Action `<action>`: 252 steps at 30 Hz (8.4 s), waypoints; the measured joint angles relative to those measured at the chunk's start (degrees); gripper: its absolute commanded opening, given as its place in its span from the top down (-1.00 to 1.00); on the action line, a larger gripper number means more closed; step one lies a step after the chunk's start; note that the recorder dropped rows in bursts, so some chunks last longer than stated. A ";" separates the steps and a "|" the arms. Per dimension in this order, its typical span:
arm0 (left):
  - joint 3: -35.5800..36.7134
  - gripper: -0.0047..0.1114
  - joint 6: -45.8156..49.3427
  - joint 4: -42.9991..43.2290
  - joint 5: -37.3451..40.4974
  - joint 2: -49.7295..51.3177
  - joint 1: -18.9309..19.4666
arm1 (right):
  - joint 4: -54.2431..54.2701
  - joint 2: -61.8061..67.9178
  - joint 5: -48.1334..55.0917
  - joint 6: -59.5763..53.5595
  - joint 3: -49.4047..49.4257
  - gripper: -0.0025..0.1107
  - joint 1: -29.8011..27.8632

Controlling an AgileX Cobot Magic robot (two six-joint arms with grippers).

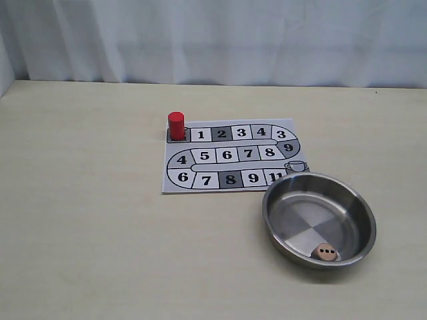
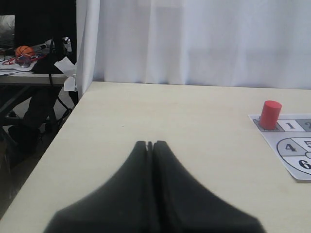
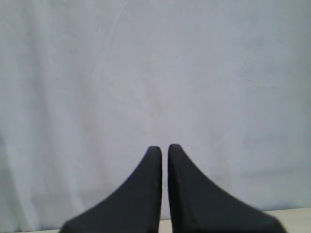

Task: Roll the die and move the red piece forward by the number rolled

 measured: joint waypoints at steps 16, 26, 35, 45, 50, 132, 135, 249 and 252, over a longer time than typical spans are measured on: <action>0.00 0.92 0.00 0.00 0.00 0.00 0.00 | -3.61 19.89 21.84 0.00 -25.30 0.85 0.00; 0.00 0.92 0.00 0.00 0.00 0.00 0.00 | -4.43 38.78 28.94 -2.70 -31.04 0.04 0.88; 0.00 0.92 0.00 0.00 0.00 0.00 0.00 | -5.14 53.68 38.91 -8.61 -35.85 0.02 8.75; 0.00 0.92 0.00 0.00 0.00 0.00 0.00 | -4.54 68.95 38.78 -8.84 -35.99 0.02 13.11; 0.00 0.92 0.00 0.00 0.00 0.00 0.00 | -1.35 74.60 37.45 -8.84 -36.03 0.02 13.11; 0.00 0.92 0.00 0.00 0.00 0.00 0.00 | -21.84 103.66 56.12 8.36 -64.52 0.89 13.06; 0.00 0.92 0.00 0.00 0.00 0.00 0.00 | -26.44 105.64 54.16 14.02 -64.78 0.89 11.56; 0.00 0.92 0.00 0.00 0.00 0.00 0.00 | 44.20 139.87 16.65 -47.36 -97.23 -0.12 25.40; 0.00 0.92 0.00 0.00 0.00 0.00 0.00 | 43.95 140.38 16.27 -47.84 -97.23 -0.12 25.53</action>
